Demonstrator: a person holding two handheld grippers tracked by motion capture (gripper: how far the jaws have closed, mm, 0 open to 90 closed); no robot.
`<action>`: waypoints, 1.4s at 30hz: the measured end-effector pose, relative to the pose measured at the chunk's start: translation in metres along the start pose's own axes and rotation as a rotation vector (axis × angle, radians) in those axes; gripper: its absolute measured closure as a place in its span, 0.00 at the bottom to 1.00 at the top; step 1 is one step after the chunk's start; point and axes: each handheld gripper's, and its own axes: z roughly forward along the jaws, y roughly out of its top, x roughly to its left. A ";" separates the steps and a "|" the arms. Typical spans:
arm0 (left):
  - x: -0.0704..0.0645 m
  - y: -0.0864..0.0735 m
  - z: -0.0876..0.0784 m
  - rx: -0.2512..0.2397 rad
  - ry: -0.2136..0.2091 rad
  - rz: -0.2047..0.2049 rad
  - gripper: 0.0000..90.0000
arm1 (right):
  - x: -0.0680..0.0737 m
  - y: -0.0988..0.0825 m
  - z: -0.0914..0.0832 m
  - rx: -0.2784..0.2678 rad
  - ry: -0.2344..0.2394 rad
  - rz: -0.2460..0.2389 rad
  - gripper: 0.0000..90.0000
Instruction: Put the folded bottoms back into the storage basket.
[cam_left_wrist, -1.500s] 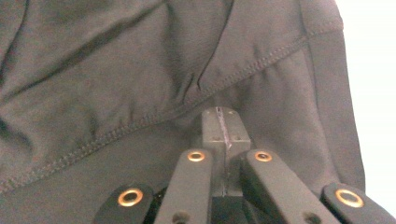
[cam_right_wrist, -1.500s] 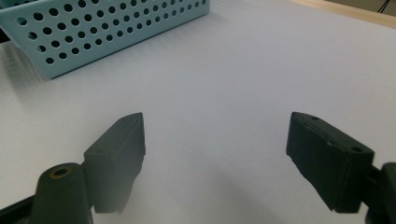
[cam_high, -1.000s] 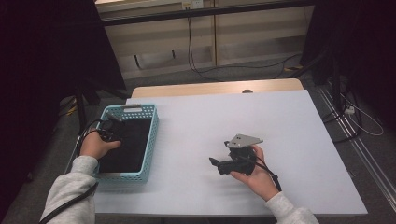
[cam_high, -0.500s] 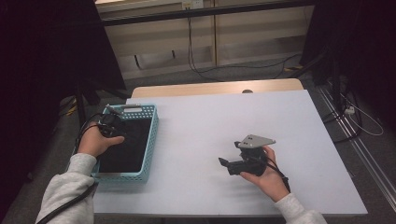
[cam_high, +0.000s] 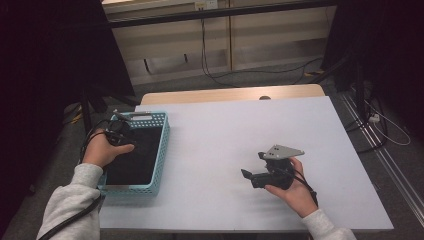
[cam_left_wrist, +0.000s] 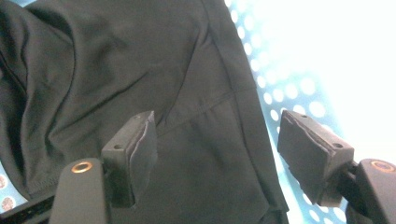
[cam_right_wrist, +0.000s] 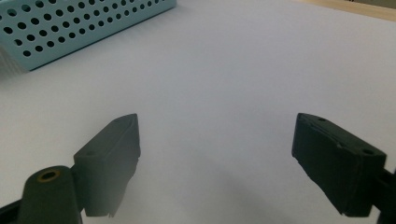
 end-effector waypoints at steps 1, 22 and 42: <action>-0.001 0.001 -0.001 -0.001 -0.003 0.001 0.31 | -0.001 0.000 -0.001 0.001 -0.002 0.000 0.17; -0.022 0.010 -0.004 -0.012 -0.033 0.045 0.24 | -0.008 -0.004 -0.010 0.005 -0.002 0.001 0.17; -0.053 0.017 -0.003 -0.049 -0.094 0.105 0.22 | -0.019 -0.013 -0.025 0.012 -0.020 0.011 0.16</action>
